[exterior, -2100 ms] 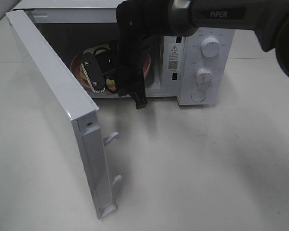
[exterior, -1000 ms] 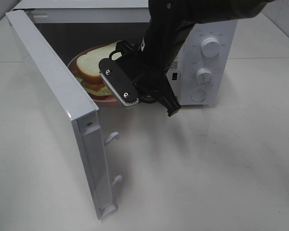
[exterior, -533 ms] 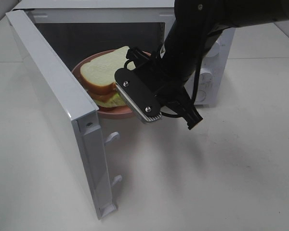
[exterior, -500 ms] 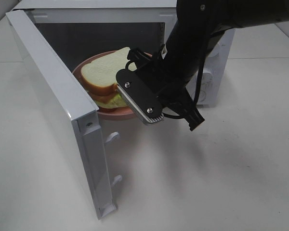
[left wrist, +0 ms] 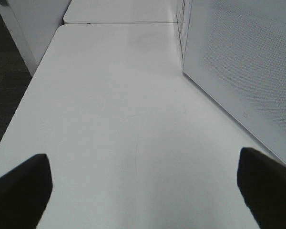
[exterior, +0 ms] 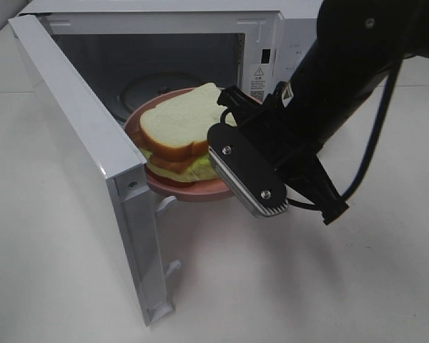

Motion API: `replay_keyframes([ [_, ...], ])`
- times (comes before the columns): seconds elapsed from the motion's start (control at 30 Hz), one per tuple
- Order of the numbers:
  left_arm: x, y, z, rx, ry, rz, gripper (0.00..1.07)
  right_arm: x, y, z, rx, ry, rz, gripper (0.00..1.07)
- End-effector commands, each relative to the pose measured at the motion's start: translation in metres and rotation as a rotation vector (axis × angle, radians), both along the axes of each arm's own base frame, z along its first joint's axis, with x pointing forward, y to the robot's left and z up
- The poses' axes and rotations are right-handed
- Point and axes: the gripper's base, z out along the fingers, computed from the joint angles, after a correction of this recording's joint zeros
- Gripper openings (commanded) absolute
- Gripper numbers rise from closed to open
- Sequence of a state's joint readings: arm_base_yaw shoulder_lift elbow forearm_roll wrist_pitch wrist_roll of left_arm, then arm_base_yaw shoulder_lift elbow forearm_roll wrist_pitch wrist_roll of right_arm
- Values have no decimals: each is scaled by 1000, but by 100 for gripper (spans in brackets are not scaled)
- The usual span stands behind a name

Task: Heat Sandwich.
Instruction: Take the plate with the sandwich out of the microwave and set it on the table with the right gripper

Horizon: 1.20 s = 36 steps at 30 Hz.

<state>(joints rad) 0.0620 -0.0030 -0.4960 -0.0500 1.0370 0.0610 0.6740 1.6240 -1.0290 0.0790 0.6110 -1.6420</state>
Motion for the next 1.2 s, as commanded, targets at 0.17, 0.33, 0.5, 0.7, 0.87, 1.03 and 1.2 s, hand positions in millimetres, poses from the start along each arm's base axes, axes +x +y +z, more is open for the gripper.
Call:
replay_keyframes([
  [0.17, -3, -1, 0, -5, -33, 3, 101, -23, -17, 7, 36, -7, -53, 0],
  [0.33, -3, -1, 0, -5, -33, 3, 101, -40, -31, 7, 39, 4, -79, 0],
  [0.5, -3, -1, 0, -5, -33, 3, 101, -57, -45, 7, 48, 6, -101, 0],
  [0.7, -3, -1, 0, -5, -33, 3, 101, -74, -59, 4, 58, 15, -136, 0],
  [0.87, -3, -1, 0, -5, -33, 3, 101, -92, -73, 5, 75, 10, -168, 0],
  [1.03, -3, -1, 0, -5, -33, 3, 101, -103, -86, 5, 70, -5, -214, 0],
  [1.2, -3, -1, 0, -5, -33, 3, 101, -110, -97, 5, 50, -22, -295, 0],
])
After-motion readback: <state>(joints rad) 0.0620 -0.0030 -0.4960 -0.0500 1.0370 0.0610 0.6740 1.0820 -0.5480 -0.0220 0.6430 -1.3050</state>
